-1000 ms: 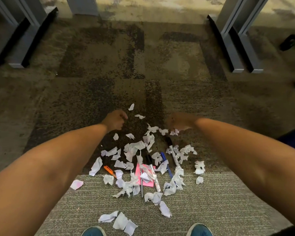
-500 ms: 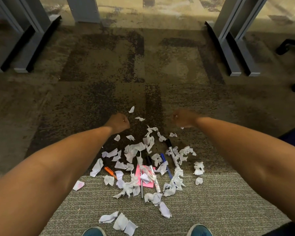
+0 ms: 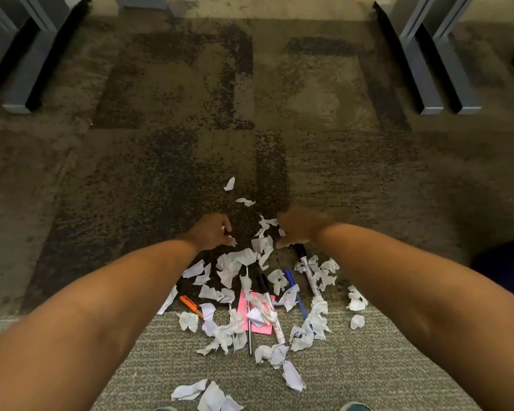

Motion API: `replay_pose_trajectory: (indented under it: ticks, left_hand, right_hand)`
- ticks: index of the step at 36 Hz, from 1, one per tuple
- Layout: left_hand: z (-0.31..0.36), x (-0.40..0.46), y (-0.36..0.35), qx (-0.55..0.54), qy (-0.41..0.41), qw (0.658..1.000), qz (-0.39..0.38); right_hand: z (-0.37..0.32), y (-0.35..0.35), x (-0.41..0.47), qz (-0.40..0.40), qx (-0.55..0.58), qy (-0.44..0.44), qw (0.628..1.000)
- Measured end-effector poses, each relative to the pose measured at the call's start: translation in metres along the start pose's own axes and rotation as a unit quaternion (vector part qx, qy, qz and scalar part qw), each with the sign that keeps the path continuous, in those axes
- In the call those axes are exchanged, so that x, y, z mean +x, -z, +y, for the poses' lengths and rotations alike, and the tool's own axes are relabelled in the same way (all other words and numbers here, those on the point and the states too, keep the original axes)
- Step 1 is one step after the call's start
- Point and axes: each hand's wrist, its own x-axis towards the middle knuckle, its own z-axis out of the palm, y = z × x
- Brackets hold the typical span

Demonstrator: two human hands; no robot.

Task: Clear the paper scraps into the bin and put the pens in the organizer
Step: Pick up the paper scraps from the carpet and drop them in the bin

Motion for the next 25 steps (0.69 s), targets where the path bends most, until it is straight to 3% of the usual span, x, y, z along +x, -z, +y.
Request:
replay_pose_trajectory:
  ticks: [7,14,18,25]
  left_hand:
    - [-0.001,0.006,-0.003,0.017,-0.010,1.000,0.008]
    - [0.002,-0.004,0.008,0.029,-0.025,0.999,0.018]
    - [0.007,-0.013,0.026,0.023,-0.037,0.998,0.047]
    - [0.017,-0.022,0.055,-0.058,0.007,0.994,0.096]
  right_hand:
    - [-0.009,-0.002,0.000,-0.026,-0.033,-0.003,0.999]
    - [-0.002,0.019,-0.017,-0.063,0.060,-0.046,0.995]
    - [0.009,0.029,-0.027,-0.016,0.183,-0.063,0.981]
    - [0.026,0.047,-0.042,0.043,0.258,-0.066,0.963]
